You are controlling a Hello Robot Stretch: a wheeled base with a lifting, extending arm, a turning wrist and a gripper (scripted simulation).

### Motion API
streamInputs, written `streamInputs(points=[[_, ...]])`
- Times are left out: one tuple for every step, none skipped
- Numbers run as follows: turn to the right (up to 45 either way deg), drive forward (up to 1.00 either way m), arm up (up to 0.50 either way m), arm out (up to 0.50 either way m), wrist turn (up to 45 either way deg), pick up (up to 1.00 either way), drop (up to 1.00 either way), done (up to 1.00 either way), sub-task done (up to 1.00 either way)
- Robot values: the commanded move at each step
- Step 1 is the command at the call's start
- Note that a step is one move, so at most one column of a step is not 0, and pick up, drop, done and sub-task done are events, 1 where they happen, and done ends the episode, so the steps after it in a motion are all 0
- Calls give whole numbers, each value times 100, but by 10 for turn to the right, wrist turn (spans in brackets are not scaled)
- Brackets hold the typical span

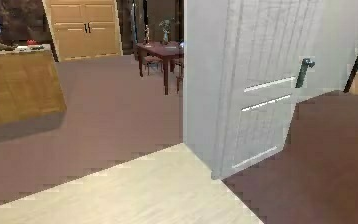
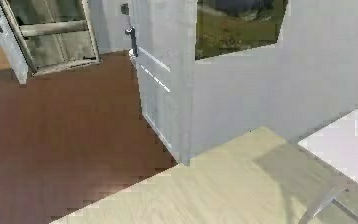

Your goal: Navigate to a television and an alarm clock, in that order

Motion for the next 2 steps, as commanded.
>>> streamInputs(points=[[-210,0,0,0,0,0,0,0,0],[0,100,0,0,0,0,0,0,0]])
